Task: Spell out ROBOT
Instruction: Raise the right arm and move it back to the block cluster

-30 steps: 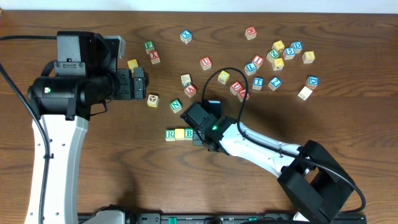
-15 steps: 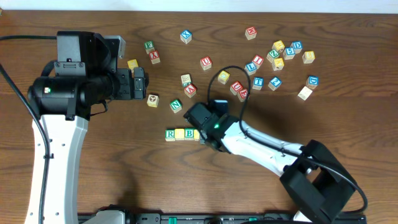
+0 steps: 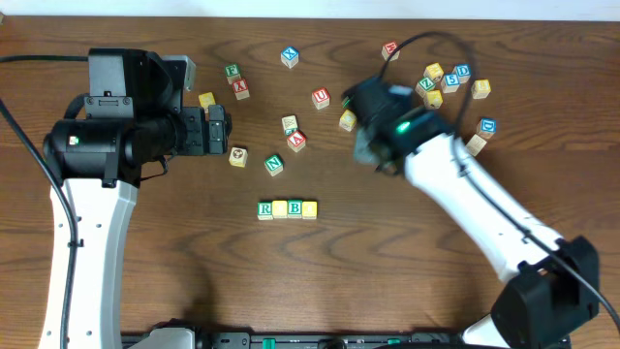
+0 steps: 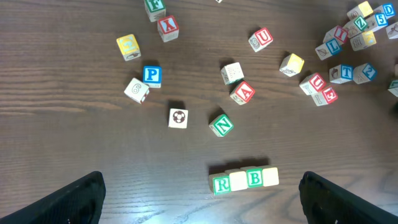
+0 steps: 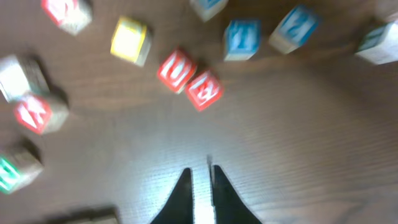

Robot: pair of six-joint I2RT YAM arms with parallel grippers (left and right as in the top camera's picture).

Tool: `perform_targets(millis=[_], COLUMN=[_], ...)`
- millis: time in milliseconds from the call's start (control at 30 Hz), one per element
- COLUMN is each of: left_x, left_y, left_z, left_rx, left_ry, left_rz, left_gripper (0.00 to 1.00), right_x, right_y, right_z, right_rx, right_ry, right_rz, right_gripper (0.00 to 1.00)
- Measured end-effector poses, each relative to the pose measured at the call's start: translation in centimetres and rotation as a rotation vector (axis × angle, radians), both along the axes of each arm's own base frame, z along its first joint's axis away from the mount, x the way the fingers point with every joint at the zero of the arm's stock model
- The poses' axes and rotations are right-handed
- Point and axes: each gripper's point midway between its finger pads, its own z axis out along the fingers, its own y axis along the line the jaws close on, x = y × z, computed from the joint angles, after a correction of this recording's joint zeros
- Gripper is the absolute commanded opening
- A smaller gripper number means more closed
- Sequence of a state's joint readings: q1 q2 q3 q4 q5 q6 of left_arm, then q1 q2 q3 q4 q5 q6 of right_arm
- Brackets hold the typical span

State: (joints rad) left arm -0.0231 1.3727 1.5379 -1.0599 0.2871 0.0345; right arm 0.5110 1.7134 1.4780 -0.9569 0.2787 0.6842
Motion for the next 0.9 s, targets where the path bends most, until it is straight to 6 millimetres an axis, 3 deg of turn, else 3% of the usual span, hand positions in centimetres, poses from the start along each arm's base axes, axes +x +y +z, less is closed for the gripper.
perform_targets(millis=[33, 67, 167, 267, 367, 500, 633, 900], left_x=[0.0, 0.0, 0.0, 0.0, 0.0, 0.0, 0.0, 0.0], left_y=[0.0, 0.0, 0.0, 0.0, 0.0, 0.0, 0.0, 0.0], left_z=[0.0, 0.0, 0.0, 0.0, 0.0, 0.0, 0.0, 0.0], left_rx=[0.0, 0.001, 0.0, 0.0, 0.0, 0.0, 0.0, 0.0], left_ry=[0.0, 0.0, 0.0, 0.0, 0.0, 0.0, -0.001, 0.0], left_rz=[0.0, 0.0, 0.0, 0.0, 0.0, 0.0, 0.0, 0.0], left_gripper=[0.98, 0.98, 0.98, 0.98, 0.98, 0.98, 0.98, 0.98], right_x=[0.9, 1.6, 3.5, 4.9, 5.4, 6.1, 7.1, 7.5], right_y=[-0.8, -1.4, -2.9, -4.2, -5.1, -5.6, -5.7, -5.5], right_z=[1.0, 1.8, 4.0, 5.5, 5.4, 3.0, -2.1, -8.1], right_rx=[0.017, 0.03, 0.078, 0.11, 0.115, 0.098, 0.07, 0.034], right_ry=[-0.019, -0.034, -0.081, -0.12, -0.117, -0.062, 0.04, 0.154], right_rz=[-0.022, -0.034, -0.062, -0.082, -0.091, -0.094, -0.098, -0.099], right_gripper=[0.22, 0.33, 0.43, 0.62, 0.63, 0.6, 0.56, 0.56])
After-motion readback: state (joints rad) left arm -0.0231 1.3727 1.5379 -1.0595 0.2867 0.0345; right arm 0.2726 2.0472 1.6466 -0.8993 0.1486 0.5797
